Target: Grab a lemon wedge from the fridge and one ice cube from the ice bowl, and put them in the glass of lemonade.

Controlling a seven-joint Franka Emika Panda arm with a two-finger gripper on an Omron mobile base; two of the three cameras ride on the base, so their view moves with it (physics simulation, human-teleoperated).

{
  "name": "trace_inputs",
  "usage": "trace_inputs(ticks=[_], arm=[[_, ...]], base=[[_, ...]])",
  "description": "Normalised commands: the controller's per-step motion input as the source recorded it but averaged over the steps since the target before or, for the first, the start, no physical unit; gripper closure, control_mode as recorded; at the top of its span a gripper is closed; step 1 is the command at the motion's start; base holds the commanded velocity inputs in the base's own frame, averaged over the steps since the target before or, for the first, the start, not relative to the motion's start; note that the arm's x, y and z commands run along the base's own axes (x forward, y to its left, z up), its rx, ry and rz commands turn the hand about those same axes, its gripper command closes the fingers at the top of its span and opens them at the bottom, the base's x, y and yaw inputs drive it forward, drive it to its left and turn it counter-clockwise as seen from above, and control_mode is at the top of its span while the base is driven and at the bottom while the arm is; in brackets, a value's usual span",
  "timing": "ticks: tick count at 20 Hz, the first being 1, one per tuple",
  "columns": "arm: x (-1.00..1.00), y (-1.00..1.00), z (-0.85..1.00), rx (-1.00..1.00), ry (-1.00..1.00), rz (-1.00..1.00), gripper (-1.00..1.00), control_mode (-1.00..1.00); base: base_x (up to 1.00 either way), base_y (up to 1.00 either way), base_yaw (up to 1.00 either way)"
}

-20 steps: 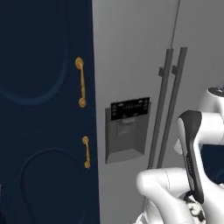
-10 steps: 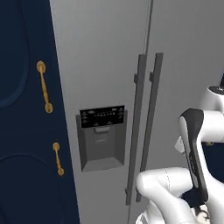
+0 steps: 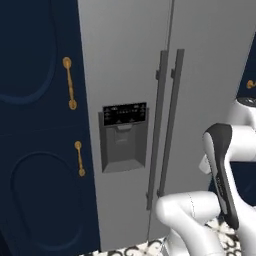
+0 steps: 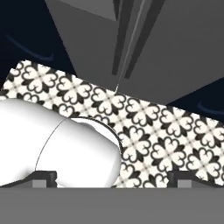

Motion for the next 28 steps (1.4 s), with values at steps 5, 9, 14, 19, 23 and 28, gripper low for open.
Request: trace_inputs(ticks=[5, 9, 14, 19, 23, 28], arm=[[0.00, 0.00, 0.00, 0.00, 0.00, 0.00, -1.00, 1.00], [0.00, 0.00, 0.00, 0.00, 0.00, 0.00, -1.00, 1.00], [0.00, 0.00, 0.00, 0.00, 0.00, 0.00, -1.00, 1.00], [0.00, 0.00, 0.00, 0.00, 0.00, 0.00, -1.00, 1.00], [0.00, 0.00, 0.06, 0.02, -0.04, 0.00, -1.00, -1.00], [-0.02, -0.06, 0.59, 0.21, -0.29, -0.09, -1.00, -1.00]], base=[[-0.07, 0.18, 0.00], [0.05, -0.24, -0.09], [0.16, -0.16, -0.05], [0.23, -0.10, 0.00], [0.00, 0.00, 0.00], [0.00, 0.00, 0.00]])
